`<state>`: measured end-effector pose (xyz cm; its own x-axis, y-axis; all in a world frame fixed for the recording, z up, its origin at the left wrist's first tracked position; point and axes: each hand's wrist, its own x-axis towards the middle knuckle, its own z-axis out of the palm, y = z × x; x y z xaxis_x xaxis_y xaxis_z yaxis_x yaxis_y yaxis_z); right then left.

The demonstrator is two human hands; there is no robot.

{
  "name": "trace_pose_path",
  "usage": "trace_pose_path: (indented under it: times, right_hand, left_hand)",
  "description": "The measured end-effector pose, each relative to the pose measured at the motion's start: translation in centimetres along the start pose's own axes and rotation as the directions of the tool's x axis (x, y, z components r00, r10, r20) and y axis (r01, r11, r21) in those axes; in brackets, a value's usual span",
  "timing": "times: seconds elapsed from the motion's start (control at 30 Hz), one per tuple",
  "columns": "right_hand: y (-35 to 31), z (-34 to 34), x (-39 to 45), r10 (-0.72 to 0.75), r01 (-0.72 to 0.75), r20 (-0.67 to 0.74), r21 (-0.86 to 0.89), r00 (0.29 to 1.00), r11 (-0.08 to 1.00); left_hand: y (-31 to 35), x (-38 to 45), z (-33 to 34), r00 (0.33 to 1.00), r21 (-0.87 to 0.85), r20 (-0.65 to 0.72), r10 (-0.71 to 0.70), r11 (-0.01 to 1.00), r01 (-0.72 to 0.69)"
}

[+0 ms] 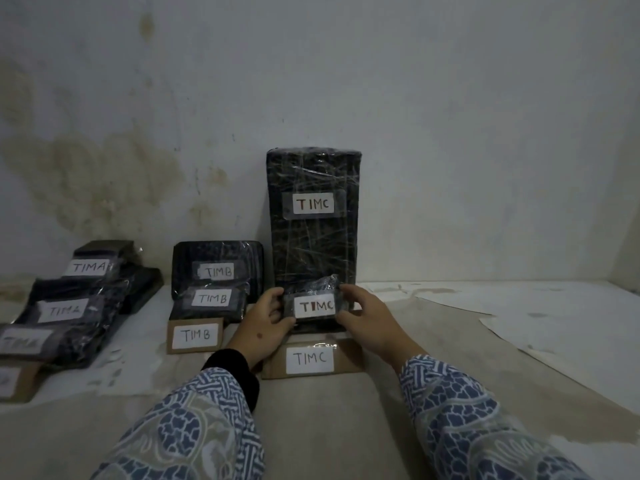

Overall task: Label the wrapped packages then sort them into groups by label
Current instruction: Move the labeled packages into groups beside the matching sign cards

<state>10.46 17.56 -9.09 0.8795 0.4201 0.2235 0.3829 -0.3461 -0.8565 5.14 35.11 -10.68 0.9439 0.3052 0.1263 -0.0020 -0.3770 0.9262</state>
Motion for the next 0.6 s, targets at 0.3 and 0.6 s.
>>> trace_pose_path:
  times: [0.3, 0.6]
  right_hand:
    - [1.1, -0.2, -1.0, 0.028, -0.045, 0.157, 0.104, 0.987, 0.994]
    - [2.9, -0.9, -2.8, 0.021, -0.022, -0.008, -0.234, 1.0, 0.972]
  left_hand:
    - [-2.1, -1.5, -1.9, 0.998, -0.052, 0.023, -0.066, 0.996, 0.067]
    - [-1.7, -4.5, -1.6, 0.996, 0.326, 0.051, 0.074, 0.941, -0.087]
